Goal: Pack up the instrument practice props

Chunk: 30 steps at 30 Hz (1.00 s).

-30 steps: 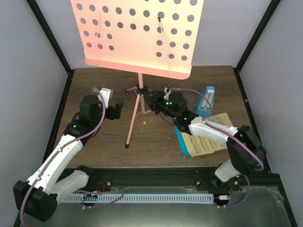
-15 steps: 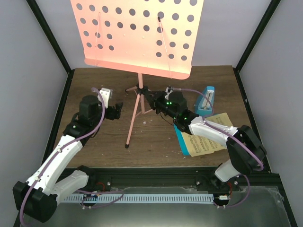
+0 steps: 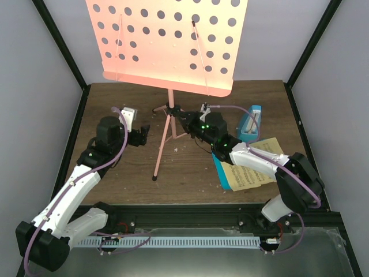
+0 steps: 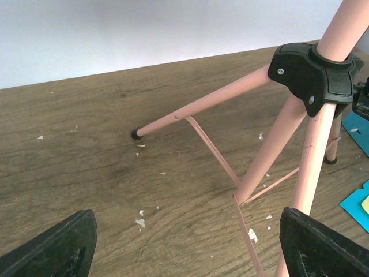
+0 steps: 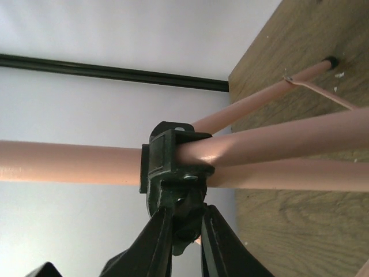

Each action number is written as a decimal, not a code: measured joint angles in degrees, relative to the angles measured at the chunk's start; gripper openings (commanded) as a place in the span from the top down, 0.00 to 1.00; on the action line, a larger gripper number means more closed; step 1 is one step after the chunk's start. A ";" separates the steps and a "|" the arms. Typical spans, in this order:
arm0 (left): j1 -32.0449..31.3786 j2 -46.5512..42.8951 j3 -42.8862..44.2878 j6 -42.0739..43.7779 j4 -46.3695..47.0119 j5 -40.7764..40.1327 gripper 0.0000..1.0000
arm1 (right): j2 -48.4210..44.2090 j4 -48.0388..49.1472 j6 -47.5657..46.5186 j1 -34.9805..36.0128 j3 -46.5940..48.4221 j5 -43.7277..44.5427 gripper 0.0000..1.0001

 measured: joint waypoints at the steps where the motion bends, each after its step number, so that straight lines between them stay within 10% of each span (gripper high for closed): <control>1: 0.00 0.00 0.00 0.00 0.00 0.02 0.12 | 0.00 0.17 -1.81 0.04 -0.04 0.17 0.99; 30: -0.22 15.12 4.02 -7.56 3.87 30.10 0.30 | -1.09 6.51 -90.51 1.40 -4.17 0.98 0.99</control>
